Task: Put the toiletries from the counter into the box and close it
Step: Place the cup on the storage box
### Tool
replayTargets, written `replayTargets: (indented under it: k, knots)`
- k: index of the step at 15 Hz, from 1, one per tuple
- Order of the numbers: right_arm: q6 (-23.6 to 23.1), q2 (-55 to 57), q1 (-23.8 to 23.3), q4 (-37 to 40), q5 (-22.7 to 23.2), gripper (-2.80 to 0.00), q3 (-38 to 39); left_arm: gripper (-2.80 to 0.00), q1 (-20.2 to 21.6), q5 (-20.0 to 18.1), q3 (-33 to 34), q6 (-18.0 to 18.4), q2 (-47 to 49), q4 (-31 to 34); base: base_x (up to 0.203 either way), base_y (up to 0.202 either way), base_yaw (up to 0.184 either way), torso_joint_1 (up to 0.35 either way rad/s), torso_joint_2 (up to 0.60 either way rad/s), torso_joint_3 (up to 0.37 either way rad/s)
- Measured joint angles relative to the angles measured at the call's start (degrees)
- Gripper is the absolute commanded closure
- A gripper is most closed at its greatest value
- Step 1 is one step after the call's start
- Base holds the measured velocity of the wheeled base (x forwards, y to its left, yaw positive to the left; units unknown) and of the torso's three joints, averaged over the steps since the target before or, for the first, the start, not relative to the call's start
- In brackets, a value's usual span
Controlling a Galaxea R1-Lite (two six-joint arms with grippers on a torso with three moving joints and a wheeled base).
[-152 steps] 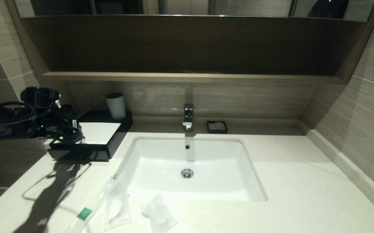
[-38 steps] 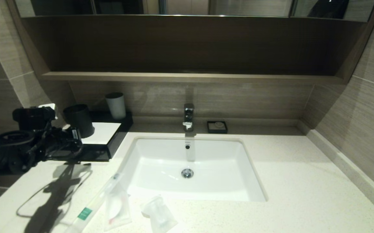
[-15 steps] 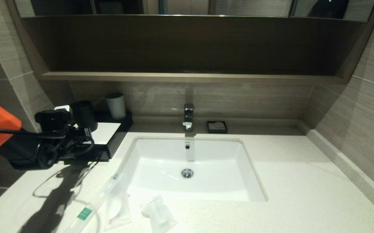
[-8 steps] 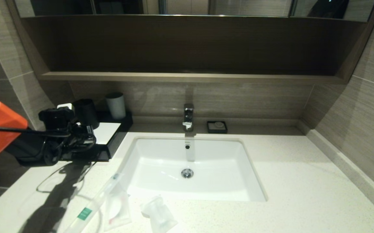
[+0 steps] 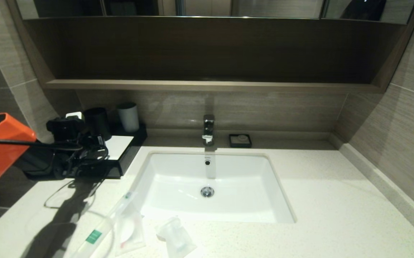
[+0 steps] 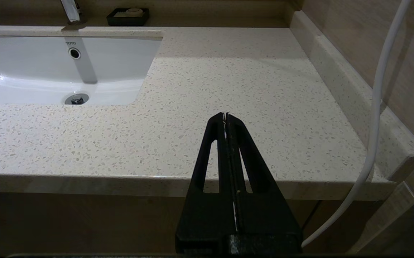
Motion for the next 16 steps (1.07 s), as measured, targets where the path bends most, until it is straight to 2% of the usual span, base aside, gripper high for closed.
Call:
replayTargets:
  k: [16]
  knots:
    - [0.00,0.00,0.00,0.00,0.01,0.00,0.00,0.00,-0.01,-0.07,-8.59,1.23,5.49,0.38,0.000,0.000,0.000,0.000,0.00,0.000]
